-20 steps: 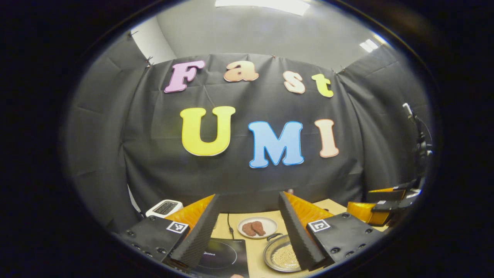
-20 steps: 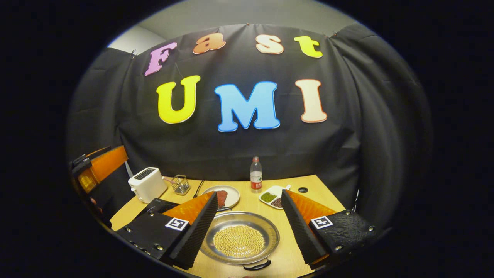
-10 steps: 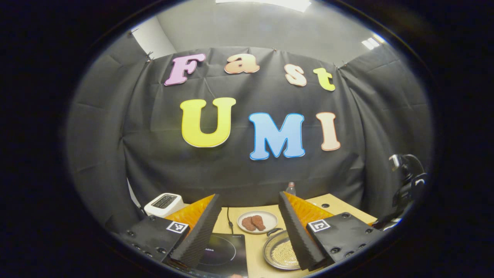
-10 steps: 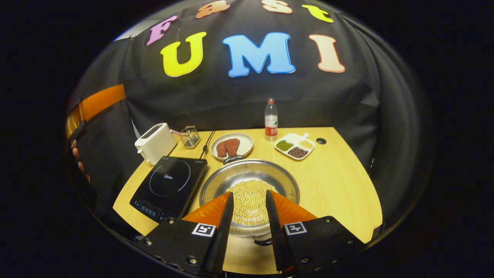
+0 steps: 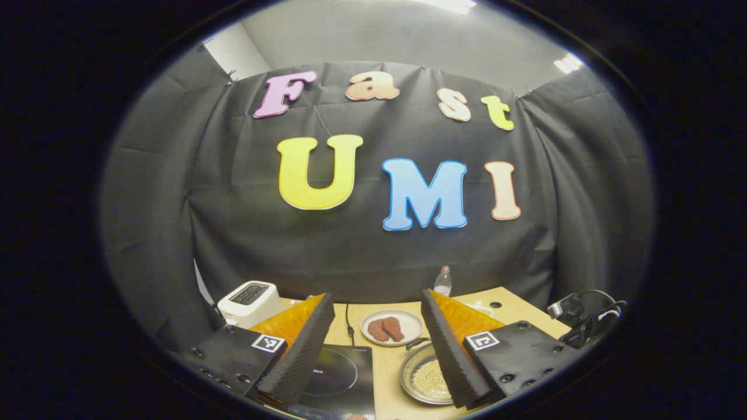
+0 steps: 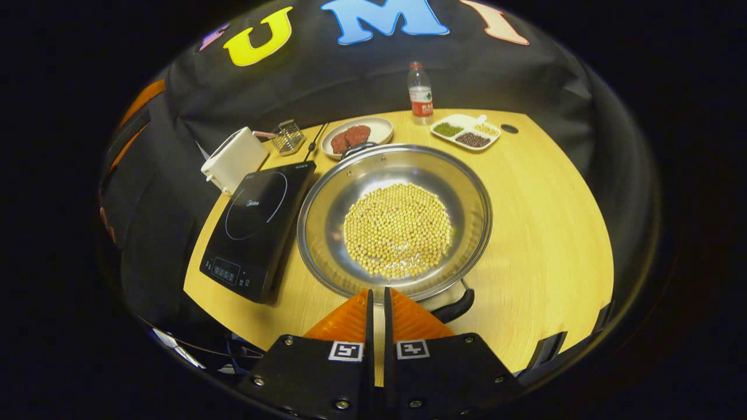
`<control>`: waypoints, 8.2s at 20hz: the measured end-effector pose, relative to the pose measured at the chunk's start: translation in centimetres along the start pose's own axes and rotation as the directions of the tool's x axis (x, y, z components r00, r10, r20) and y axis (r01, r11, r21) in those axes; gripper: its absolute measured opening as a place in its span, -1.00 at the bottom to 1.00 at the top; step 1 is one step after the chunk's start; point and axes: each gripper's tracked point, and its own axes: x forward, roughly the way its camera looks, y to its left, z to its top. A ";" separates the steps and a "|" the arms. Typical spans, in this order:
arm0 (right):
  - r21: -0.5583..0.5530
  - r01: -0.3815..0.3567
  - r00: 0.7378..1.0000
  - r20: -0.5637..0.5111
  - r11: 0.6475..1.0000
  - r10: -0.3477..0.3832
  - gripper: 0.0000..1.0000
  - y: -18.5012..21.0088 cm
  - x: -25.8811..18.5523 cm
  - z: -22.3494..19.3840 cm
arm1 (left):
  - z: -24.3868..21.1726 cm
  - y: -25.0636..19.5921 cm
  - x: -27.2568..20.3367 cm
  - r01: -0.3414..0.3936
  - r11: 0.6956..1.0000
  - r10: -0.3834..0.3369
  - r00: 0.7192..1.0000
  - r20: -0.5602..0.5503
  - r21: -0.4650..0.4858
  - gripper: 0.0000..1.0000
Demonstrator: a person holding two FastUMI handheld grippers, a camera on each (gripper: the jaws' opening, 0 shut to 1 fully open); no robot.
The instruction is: First push the handle of the pot to place it horizontally, then grasp the pot with both hands and set it on the induction cooktop.
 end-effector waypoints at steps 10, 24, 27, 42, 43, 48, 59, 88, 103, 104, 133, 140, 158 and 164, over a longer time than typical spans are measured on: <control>-0.007 0.038 0.987 -0.156 0.999 -0.038 -0.86 -1.2 3.0 -3.5 | -1.1 1.5 0.4 -0.030 1.000 0.029 0.999 -0.033 -0.006 0.90; 0.070 0.147 0.984 -0.115 0.987 -0.138 -0.98 -7.0 2.7 -2.1 | -1.6 0.7 0.5 -0.026 1.000 0.026 0.998 -0.050 0.010 0.90; 0.073 0.166 0.981 -0.112 0.983 -0.157 -0.98 -8.4 2.6 -1.8 | -1.7 0.2 0.8 -0.019 1.000 0.019 0.998 -0.052 0.012 0.97; 0.003 0.297 0.949 -0.111 0.955 -0.295 -0.98 -15.1 2.5 1.3 | -2.7 -0.9 2.2 -0.017 1.000 0.019 0.996 -0.087 0.023 0.95; 0.002 0.304 0.947 -0.109 0.953 -0.302 -0.98 -15.5 2.6 1.6 | -3.0 -1.1 2.3 -0.016 1.000 0.018 0.996 -0.089 0.025 0.96; 0.014 0.324 0.940 -0.114 0.946 -0.320 -0.98 -17.2 3.2 2.5 | -3.8 -1.8 2.8 -0.012 0.999 0.016 0.994 -0.111 0.032 0.94; -0.001 0.366 0.929 -0.069 0.931 -0.365 -0.98 -20.8 4.9 6.8 | -6.4 -2.8 4.0 0.006 0.999 -0.001 0.987 -0.158 0.033 0.90; 0.078 0.279 0.926 0.241 0.957 -0.290 0.83 -21.7 5.7 12.5 | -29.9 -9.6 14.0 0.117 0.993 -0.095 0.829 -0.551 0.005 0.96; 0.092 0.250 0.949 0.173 0.964 -0.263 0.12 -21.2 8.6 12.0 | -33.9 -9.9 13.9 0.147 0.989 -0.109 0.746 -0.657 0.003 0.41; 0.088 0.248 0.951 0.170 0.965 -0.260 0.12 -21.2 8.6 11.8 | -33.9 -9.7 14.0 0.148 0.989 -0.111 0.745 -0.658 0.001 0.36; 0.027 0.244 0.948 0.204 0.969 -0.245 0.11 -6.9 1.9 13.9 | -24.6 2.9 8.6 0.061 0.997 -0.082 0.771 -0.631 -0.055 0.31; -0.009 0.222 0.956 0.199 0.975 -0.216 0.11 -1.7 3.9 14.8 | -24.3 8.7 8.3 0.015 0.998 -0.048 0.774 -0.631 -0.056 0.24; -0.072 0.173 0.973 0.164 0.982 -0.160 0.11 11.0 9.9 15.2 | -24.7 22.1 7.2 -0.142 0.987 0.060 0.756 -0.652 -0.074 0.25; -0.055 0.180 0.974 0.150 0.982 -0.170 0.10 13.4 11.5 15.2 | -26.1 25.5 8.3 -0.137 0.989 0.071 0.750 -0.658 -0.049 0.31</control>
